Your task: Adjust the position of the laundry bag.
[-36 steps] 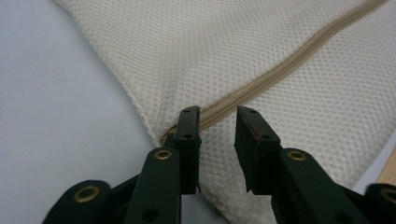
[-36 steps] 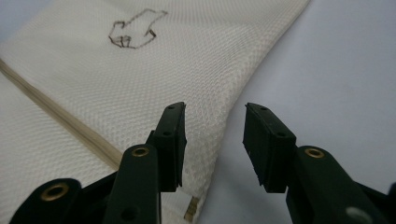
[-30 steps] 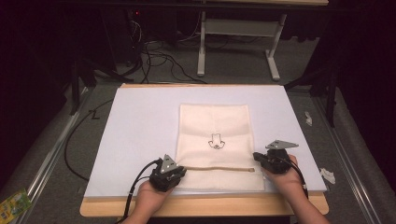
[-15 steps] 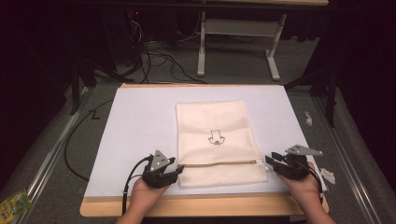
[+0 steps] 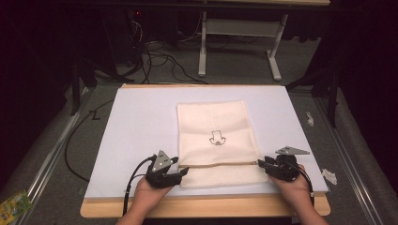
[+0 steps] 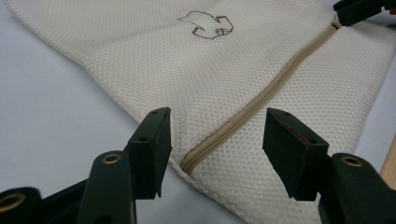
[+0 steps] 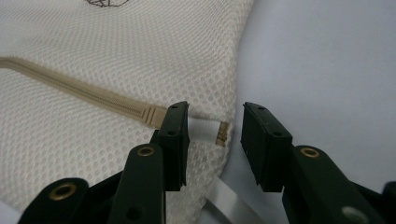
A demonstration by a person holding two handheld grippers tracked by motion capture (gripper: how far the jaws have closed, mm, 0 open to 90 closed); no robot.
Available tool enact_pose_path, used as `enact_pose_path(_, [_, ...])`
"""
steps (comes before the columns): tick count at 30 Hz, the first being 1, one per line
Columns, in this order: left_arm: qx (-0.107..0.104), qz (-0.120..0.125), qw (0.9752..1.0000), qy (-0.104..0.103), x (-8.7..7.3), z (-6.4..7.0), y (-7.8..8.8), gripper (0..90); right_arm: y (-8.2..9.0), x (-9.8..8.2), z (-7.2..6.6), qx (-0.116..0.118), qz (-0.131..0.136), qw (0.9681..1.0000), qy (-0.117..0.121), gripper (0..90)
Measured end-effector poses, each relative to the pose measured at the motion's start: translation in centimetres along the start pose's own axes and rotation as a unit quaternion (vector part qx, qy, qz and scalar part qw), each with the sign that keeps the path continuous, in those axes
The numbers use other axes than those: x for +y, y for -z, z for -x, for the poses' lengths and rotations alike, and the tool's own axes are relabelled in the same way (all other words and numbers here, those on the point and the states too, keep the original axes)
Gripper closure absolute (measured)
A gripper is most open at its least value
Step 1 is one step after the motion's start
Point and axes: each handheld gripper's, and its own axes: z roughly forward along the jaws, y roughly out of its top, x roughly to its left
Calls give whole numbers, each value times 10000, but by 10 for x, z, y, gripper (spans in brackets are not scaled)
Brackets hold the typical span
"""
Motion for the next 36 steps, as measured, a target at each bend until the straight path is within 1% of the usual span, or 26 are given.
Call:
enact_pose_path(1, [0,0,10000,0,0,0,0,426,1,-1,-1,19,-12,10000,41,619])
enact_pose_path(3, [21,85,10000,2,0,1,2,426,1,-4,-4,-9,16,9997,252,614])
enact_pose_path(5, [29,124,9999,12,0,1,2,429,1,-4,-5,-16,-15,9995,321,624])
enact_pose_path(7, [-1,155,9998,100,1,1,2,442,1,-2,-3,64,-26,9997,235,657])
enact_pose_path(9, [11,152,9998,92,1,1,0,449,0,0,4,278,-35,9996,-33,679])
enact_pose_path(10, [15,144,9998,103,1,1,-1,454,0,0,6,347,-30,9993,-126,690])
enact_pose_path(11, [12,144,9998,106,1,1,-1,460,0,0,9,414,-19,9990,-189,692])
enact_pose_path(12, [9,152,9998,108,1,1,-1,464,0,0,9,418,-6,9989,-222,692])
enact_pose_path(13, [8,163,9998,114,1,1,-1,465,-1,0,8,404,14,9990,-195,691])
enact_pose_path(15, [-5,183,9997,131,1,1,0,468,-1,1,5,276,8,9996,-89,690])
enact_pose_path(17, [3,187,9997,139,1,1,0,468,-2,1,4,245,9,9997,-73,687])
enact_pose_path(19, [-6,198,9996,187,1,0,0,468,-3,1,1,166,-9,9999,16,689])
enact_pose_path(21, [-29,192,9996,221,1,0,1,468,-2,1,0,153,-30,9999,54,705])
enact_pose_path(22, [-45,195,9996,220,1,0,1,466,-2,1,0,144,-52,9998,105,727])
enact_pose_path(24, [-49,197,9996,182,1,0,0,464,-1,2,-3,168,-123,9996,177,772])
enact_pose_path(25, [-43,180,9997,149,1,0,0,463,-1,2,-4,155,-128,9995,258,793])
enact_pose_path(28, [-49,136,9998,153,1,1,0,464,0,2,-6,164,-133,9990,406,835])
enact_pose_path(30, [-55,119,9998,169,2,1,0,465,2,2,-6,230,-130,9989,392,844])
enact_pose_path(32, [-80,75,9997,201,3,1,0,465,5,2,-8,264,-91,9985,478,846])
enact_pose_path(35, [-115,100,9996,238,5,2,1,472,11,2,-11,376,27,9978,542,847])
enact_pose_path(36, [-132,121,9995,243,6,2,2,472,11,2,-11,376,27,9978,542,847])
